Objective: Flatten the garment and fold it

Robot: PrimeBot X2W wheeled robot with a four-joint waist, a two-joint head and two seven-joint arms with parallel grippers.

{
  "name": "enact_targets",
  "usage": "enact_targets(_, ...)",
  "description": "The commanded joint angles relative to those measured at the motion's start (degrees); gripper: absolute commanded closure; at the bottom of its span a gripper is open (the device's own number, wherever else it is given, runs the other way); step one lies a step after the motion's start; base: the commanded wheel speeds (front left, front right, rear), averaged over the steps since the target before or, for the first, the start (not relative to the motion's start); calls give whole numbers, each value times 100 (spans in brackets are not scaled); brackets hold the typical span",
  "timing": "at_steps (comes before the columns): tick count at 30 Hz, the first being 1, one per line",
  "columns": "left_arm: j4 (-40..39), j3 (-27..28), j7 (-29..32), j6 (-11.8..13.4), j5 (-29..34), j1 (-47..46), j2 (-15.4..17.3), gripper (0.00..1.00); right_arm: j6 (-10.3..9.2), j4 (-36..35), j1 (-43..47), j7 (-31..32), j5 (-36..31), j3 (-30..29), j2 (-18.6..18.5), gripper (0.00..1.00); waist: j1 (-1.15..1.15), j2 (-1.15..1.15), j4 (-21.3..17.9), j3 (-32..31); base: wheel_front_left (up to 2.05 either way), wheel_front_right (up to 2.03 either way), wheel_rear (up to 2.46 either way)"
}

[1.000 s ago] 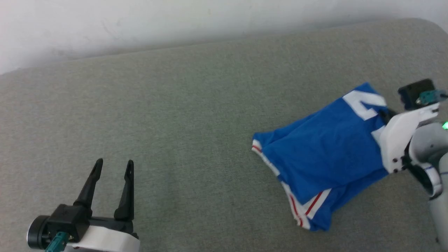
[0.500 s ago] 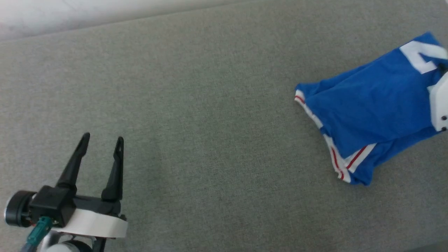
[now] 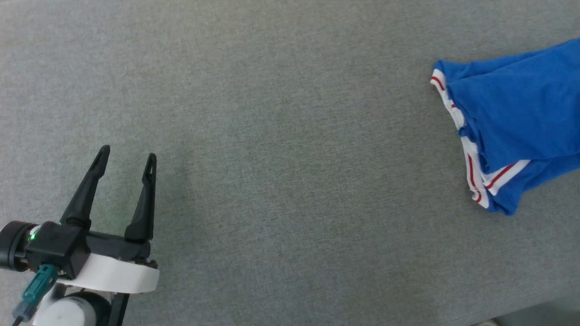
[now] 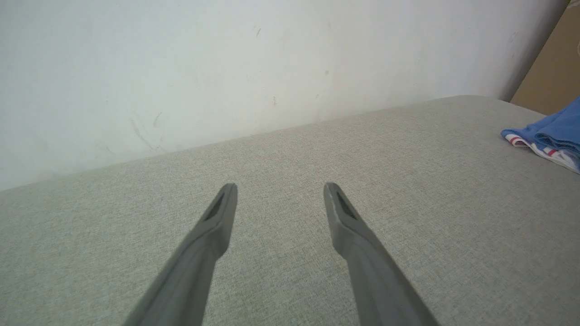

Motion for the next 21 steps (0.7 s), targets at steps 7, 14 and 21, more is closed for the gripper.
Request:
enact_targets(7,-38,-18,-6,-24,72,-168,54,0,-6,339,-53,-306,-396,-310,187,100,-1,0,212,230,0,0,0)
enact_targets(14,-156,45,-300,-10,-30,-295,-37,0,-6,529,-137,-364,-785,-582,257,0,-1,0,299,373,0,0,0)
enact_targets(21,-40,108,-511,160,49,-330,-174,0,-6,578,-127,-434,-927,-683,285,0,-1,0,314,170,0,0,0)
